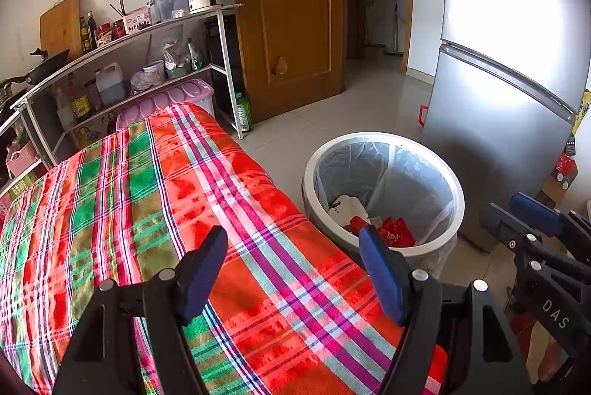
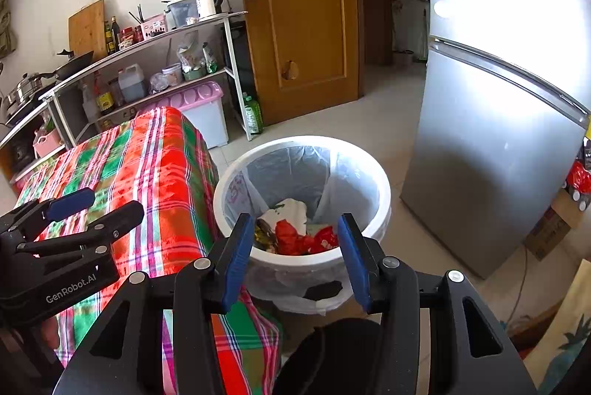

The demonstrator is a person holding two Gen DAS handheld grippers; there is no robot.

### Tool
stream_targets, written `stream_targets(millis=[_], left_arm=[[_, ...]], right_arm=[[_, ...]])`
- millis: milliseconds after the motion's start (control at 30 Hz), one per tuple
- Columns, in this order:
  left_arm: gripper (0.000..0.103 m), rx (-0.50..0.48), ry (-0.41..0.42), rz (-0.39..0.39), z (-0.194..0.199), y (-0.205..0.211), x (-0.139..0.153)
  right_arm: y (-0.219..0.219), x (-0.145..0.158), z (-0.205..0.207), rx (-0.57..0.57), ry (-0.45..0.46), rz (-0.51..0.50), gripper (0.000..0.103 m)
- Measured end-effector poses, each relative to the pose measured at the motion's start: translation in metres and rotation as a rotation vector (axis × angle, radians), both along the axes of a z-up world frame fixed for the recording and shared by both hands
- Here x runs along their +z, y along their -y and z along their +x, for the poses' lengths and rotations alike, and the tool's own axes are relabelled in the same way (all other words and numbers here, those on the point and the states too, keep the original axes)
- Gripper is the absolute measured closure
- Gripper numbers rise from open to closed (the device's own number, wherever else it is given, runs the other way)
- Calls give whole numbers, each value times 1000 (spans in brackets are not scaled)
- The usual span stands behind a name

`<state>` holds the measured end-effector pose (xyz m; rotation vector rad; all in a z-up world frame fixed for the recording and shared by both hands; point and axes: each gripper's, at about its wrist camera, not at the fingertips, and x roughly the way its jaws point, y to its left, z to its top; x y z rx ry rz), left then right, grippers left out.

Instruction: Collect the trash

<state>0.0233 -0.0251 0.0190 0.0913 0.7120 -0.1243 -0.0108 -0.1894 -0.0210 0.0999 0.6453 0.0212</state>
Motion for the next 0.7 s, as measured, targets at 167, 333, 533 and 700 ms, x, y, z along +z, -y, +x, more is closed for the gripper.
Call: stream_targets(millis=[167,333,533,700], left_arm=[[28,-1,0,0,0,0,0],[28,1,-1,0,0,0,1],[28,1,0,0,0,0,2],[28,2,3,1,1,0,2]], right_arm=[[0,0,0,0,-1,-1,55],[0,0,0,0,-1,0,55],[0,0,0,2,-2,1,55],[0,0,0,4,-1,1,55]])
